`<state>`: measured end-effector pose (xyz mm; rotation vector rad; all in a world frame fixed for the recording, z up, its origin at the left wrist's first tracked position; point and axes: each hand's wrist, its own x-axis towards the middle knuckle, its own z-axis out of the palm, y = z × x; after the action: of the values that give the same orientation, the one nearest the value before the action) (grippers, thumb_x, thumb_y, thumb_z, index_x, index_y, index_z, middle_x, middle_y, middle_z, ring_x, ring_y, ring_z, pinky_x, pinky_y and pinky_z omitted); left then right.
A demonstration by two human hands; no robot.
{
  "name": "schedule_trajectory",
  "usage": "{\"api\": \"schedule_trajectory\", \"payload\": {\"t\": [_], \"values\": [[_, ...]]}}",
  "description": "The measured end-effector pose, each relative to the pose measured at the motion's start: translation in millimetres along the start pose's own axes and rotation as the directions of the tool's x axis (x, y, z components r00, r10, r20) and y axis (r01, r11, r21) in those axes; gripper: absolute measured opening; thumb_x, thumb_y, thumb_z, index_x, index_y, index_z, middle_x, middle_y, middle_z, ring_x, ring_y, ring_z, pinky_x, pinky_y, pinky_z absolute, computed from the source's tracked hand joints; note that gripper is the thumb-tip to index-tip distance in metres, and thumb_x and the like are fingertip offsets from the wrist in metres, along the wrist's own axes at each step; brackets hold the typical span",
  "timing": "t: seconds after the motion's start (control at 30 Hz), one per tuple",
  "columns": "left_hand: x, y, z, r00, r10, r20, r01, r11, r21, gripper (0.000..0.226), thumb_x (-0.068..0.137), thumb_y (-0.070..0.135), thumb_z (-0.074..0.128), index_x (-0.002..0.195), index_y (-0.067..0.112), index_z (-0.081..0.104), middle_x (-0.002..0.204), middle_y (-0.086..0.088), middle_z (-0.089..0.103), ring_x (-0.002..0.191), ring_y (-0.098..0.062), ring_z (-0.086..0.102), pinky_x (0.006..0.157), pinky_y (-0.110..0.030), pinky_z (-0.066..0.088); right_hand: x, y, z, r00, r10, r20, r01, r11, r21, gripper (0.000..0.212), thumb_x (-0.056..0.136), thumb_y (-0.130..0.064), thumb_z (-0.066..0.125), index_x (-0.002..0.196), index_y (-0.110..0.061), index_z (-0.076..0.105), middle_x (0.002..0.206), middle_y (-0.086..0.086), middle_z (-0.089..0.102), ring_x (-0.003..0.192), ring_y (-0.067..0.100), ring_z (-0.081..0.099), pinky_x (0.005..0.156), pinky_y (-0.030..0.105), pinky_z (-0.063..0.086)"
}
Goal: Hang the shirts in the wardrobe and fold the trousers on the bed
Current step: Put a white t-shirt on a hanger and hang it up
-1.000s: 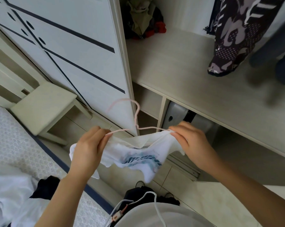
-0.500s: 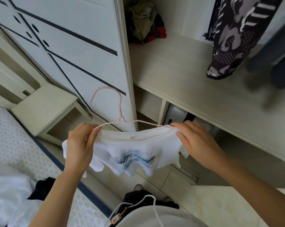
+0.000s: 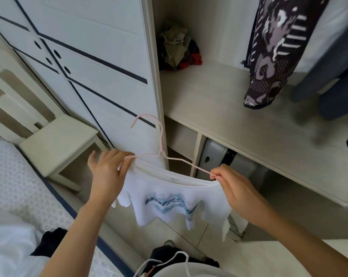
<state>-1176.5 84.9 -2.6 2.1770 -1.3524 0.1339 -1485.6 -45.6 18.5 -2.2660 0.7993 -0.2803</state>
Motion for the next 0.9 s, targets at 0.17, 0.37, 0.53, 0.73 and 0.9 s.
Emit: {"api": "schedule_trajectory", "payload": {"t": [0.17, 0.37, 0.53, 0.73, 0.9], "values": [[-2.5, 12.5, 7.7, 0.998, -0.058, 0.009, 0.059, 0.995, -0.075, 0.03, 0.101, 0.026, 0.05, 0.123, 0.016, 0.068, 0.107, -0.001, 0.07, 0.106, -0.025, 0.061, 0.112, -0.062, 0.025, -5.2, -8.5, -10.4, 0.999, -0.037, -0.015, 0.038, 0.998, 0.052, 0.019, 0.102, -0.018, 0.043, 0.095, -0.035, 0.048, 0.088, -0.018, 0.053, 0.085, 0.001, 0.058, 0.072, 0.013, 0.047], [7.0, 32.0, 3.5, 0.998, -0.055, 0.013, 0.056, 0.973, -0.224, 0.039, 0.1, 0.037, 0.042, 0.123, 0.018, 0.067, 0.112, -0.002, 0.069, 0.103, -0.022, 0.063, 0.088, -0.033, 0.048, -14.9, -20.8, -41.2, 0.997, -0.054, 0.06, 0.047, 0.991, 0.124, 0.017, 0.1, -0.021, 0.049, 0.106, -0.028, 0.064, 0.092, -0.02, 0.064, 0.09, 0.0, 0.062, 0.073, 0.011, 0.046], [34.8, 55.5, -2.2, 0.999, -0.038, -0.032, 0.028, 0.963, -0.268, 0.035, 0.102, 0.039, 0.043, 0.126, 0.026, 0.065, 0.116, 0.005, 0.068, 0.099, -0.007, 0.054, 0.088, -0.027, 0.042, -22.4, -41.2, -71.4, 0.993, -0.106, 0.059, 0.093, 0.977, 0.19, 0.02, 0.095, -0.027, 0.054, 0.111, -0.031, 0.065, 0.085, -0.006, 0.067, 0.081, 0.014, 0.065, 0.072, 0.026, 0.056], [72.7, 84.6, -24.2, 0.997, -0.013, -0.082, -0.018, 0.929, -0.371, 0.033, 0.101, 0.041, 0.047, 0.126, 0.031, 0.066, 0.114, 0.016, 0.064, 0.099, -0.001, 0.056, 0.09, -0.009, 0.038, -22.5, -65.8, -105.3, 0.985, -0.161, -0.064, 0.172, 0.958, 0.228, 0.016, 0.101, -0.025, 0.049, 0.103, -0.035, 0.061, 0.088, 0.0, 0.066, 0.078, 0.015, 0.063, 0.069, 0.027, 0.052], [107.3, 119.5, -49.1, 0.994, -0.006, -0.11, -0.038, 0.917, -0.397, 0.045, 0.098, 0.054, 0.045, 0.125, 0.027, 0.068, 0.12, 0.011, 0.065, 0.1, -0.001, 0.052, 0.088, -0.017, 0.038, -24.6, -89.7, -138.6, 0.969, -0.178, -0.171, 0.205, 0.966, 0.157, 0.02, 0.103, -0.018, 0.042, 0.092, -0.03, 0.055, 0.078, -0.003, 0.057, 0.072, 0.021, 0.05, 0.069, 0.033, 0.042]]}}
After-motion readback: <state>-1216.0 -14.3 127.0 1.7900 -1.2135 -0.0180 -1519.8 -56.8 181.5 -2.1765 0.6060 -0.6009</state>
